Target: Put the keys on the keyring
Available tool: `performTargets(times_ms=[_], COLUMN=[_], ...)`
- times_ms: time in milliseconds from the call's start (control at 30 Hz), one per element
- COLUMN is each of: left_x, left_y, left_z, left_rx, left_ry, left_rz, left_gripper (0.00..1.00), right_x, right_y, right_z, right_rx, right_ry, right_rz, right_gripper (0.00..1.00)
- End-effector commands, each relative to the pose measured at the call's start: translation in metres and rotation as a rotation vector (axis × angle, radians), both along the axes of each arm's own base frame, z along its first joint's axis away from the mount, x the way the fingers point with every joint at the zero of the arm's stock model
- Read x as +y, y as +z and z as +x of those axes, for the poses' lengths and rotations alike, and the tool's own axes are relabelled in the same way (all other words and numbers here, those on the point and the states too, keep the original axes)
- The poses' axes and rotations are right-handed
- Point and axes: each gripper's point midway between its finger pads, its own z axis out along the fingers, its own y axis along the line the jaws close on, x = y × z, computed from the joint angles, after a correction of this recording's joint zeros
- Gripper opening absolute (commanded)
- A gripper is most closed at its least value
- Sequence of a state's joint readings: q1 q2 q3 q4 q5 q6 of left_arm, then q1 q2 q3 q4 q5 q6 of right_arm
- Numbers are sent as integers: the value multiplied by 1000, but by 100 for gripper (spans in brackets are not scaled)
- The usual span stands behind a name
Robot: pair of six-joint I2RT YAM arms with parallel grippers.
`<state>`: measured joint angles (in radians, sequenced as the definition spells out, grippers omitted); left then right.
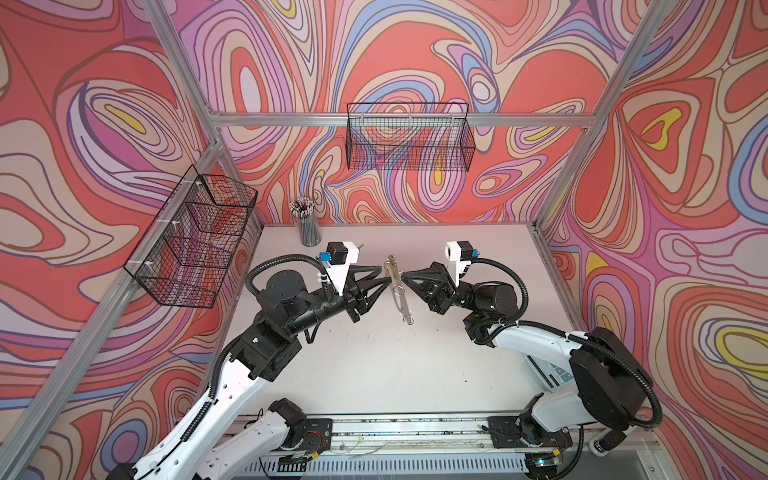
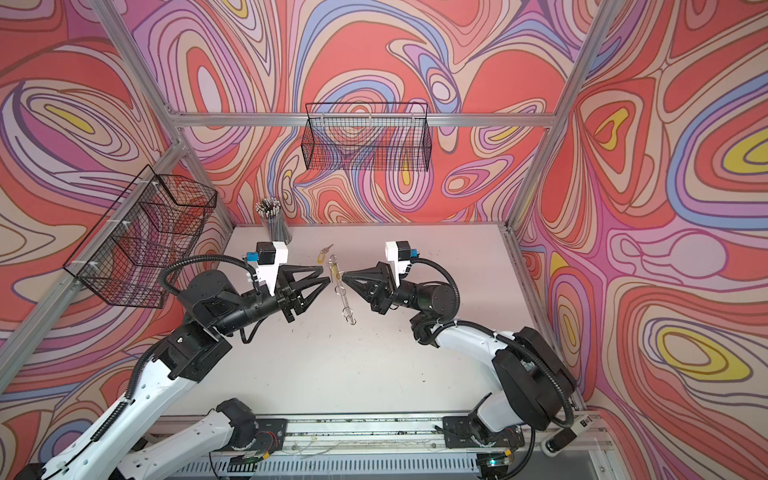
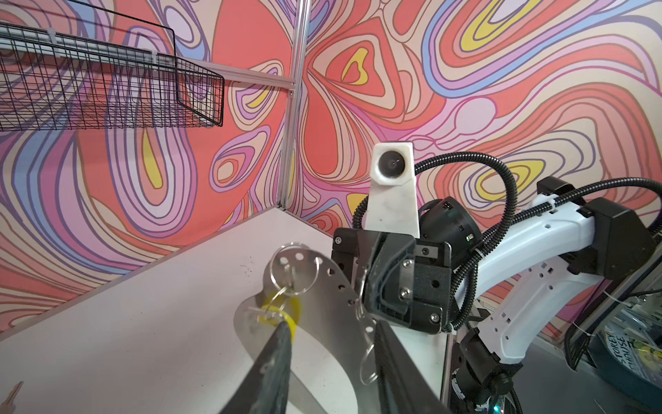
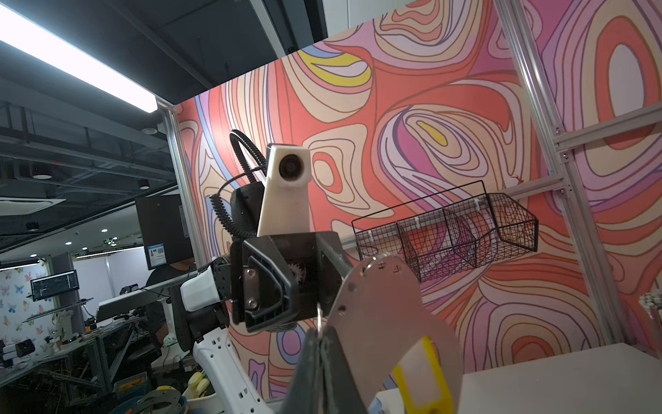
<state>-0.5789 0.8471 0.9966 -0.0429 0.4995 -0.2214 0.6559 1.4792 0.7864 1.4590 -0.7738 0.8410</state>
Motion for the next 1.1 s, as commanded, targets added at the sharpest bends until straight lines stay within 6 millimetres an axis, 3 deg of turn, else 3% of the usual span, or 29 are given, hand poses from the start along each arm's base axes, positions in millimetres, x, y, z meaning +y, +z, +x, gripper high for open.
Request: performTargets(times_ms=[0, 367, 1067], left_x=[0, -11, -22], left_y=[6, 8, 14], left_z=[-3, -10, -6], left_rx=[-23, -19, -14], left_ry=[-23, -120, -176], left_rz=[-26, -39, -54], left_gripper=[37, 29, 27], right_x=[-9, -12, -15], right_y=[20, 21, 19], right_z=[-10, -12, -4], right_rx=[-51, -59, -56], right_ry=[15, -8, -101], right_rz=[57, 52, 35], right_gripper=[0, 0, 0])
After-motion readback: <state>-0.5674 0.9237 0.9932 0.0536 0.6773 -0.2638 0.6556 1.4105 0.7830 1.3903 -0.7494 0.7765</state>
